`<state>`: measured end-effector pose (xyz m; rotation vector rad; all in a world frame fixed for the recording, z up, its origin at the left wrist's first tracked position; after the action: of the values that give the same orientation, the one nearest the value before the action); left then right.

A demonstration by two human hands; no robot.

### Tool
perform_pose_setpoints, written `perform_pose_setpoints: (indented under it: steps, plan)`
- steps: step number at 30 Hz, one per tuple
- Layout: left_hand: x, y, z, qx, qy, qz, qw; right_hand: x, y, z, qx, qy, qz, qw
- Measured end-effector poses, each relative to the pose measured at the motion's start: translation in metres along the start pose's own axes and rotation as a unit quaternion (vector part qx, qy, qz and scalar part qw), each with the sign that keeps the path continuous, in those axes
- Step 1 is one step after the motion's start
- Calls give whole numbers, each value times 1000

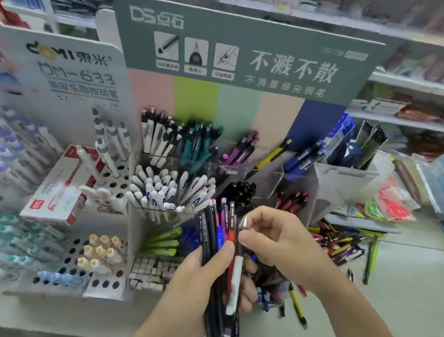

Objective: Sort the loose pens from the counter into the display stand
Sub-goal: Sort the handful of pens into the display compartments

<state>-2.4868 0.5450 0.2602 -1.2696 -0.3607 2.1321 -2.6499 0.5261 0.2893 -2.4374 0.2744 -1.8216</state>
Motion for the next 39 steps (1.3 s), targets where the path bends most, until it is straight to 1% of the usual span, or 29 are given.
perform_pose_setpoints:
  steps: [4, 6, 10, 12, 16, 18, 20, 22, 24, 27, 29, 31, 33, 35, 36, 37, 39]
  plan:
    - [0, -3, 6, 18, -54, -35, 998, -9, -5, -11, -39, 59, 45, 996]
    - [2, -2, 9, 34, -55, -35, 997, -9, -8, -16, -55, 82, 48, 994]
    - [13, 5, 7, 25, -22, -28, 999, -17, -10, -24, -69, 82, 25, 994]
    - [16, 6, 9, 16, -1, -12, 1000, -21, -11, -26, -82, 105, 14, 991]
    - [17, 8, 9, -18, 37, 5, 999, -22, -14, -30, -156, 146, -47, 976]
    - [16, 9, 8, -38, 49, 22, 998, -22, -14, -36, -177, 173, -69, 966]
    - [16, 10, 5, -59, 56, 49, 995, -25, -14, -45, -158, 190, -77, 966]
    - [13, 10, 4, -77, 71, 83, 991, -24, -15, -55, -109, 179, -82, 974]
    - [10, 9, 2, -103, 71, 118, 985, -23, -17, -64, -66, 125, -94, 986]
    - [5, 8, -2, -157, 66, 155, 973, -21, -20, -73, -27, 40, -87, 995]
    - [1, 8, -3, -183, 83, 178, 963, -18, -22, -72, 42, -7, -46, 998]
    - [-1, 9, -3, -195, 111, 203, 953, -18, -22, -63, 133, -77, -9, 988]
    - [-3, 8, 0, -196, 119, 224, 947, -20, -19, -46, 190, -124, -9, 974]
    - [-6, 6, 2, -201, 101, 233, 946, -21, -14, -27, 205, -95, -14, 974]
    - [-9, 4, 3, -201, 89, 238, 946, -21, -11, -19, 195, -69, -13, 978]
    - [-11, 2, 2, -208, 74, 237, 946, -18, -6, -14, 174, -50, -17, 983]
    - [-15, -2, -3, -232, 22, 216, 948, -4, 6, -8, 115, -27, -55, 991]
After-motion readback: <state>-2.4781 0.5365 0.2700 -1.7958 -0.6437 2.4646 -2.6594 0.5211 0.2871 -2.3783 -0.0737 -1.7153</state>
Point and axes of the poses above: each hand's wrist, its own y-axis towards the middle knuckle, its own z-axis out of the palm, x = y × z, the point moved 2 cm from there along y, towards the middle knuckle, and after that the axes turned 12 degrees about -x, right-handed, at the moved point
